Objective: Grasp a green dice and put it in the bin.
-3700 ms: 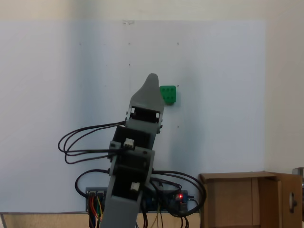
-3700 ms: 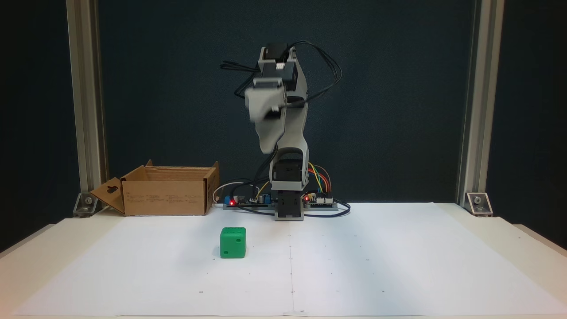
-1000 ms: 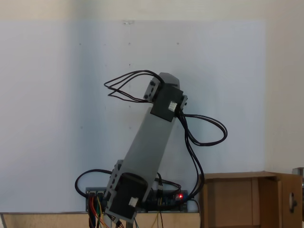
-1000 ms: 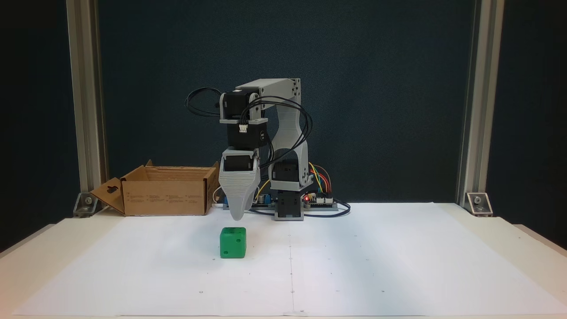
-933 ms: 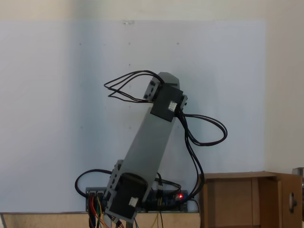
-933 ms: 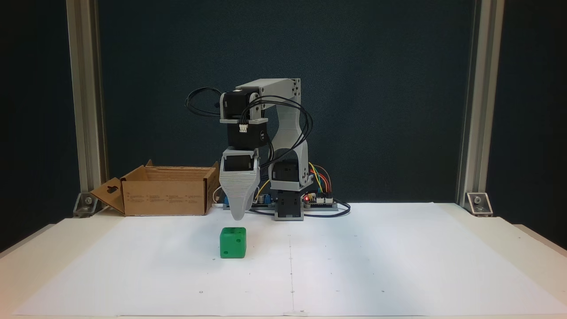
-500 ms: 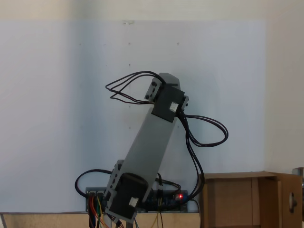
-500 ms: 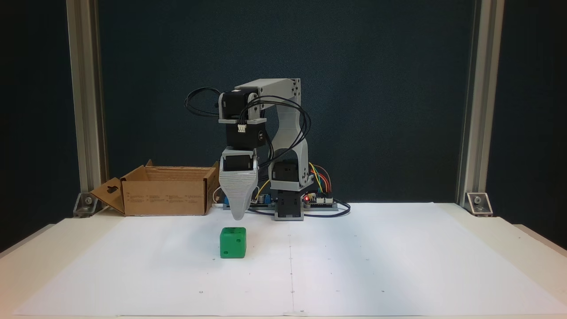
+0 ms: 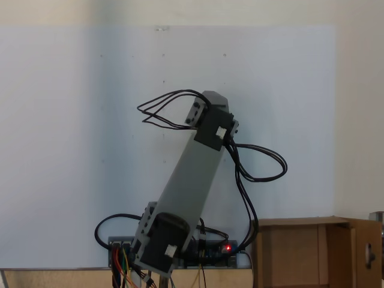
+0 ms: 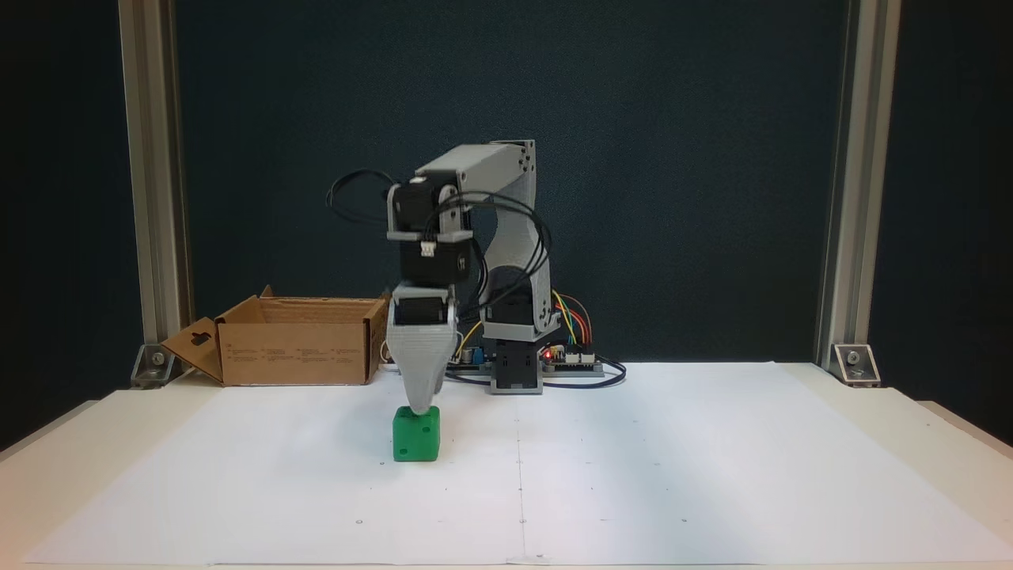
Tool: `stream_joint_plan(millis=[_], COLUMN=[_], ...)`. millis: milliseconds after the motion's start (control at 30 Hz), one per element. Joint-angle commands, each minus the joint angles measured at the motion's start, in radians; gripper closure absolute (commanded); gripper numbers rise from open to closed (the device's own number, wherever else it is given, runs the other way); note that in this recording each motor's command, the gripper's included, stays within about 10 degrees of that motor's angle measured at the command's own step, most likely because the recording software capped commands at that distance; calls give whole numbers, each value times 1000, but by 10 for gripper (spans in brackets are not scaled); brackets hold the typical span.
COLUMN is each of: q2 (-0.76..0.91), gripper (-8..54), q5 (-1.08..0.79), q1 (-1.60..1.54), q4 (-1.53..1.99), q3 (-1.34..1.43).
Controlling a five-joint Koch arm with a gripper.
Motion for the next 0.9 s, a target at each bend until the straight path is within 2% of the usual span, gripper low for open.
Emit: stream_joint_plan(millis=[0, 867], q2=[5, -72], gripper=[0, 9], q5=[-69, -71], q1=[3, 34], q4=[-46, -199], q3=[-6, 78])
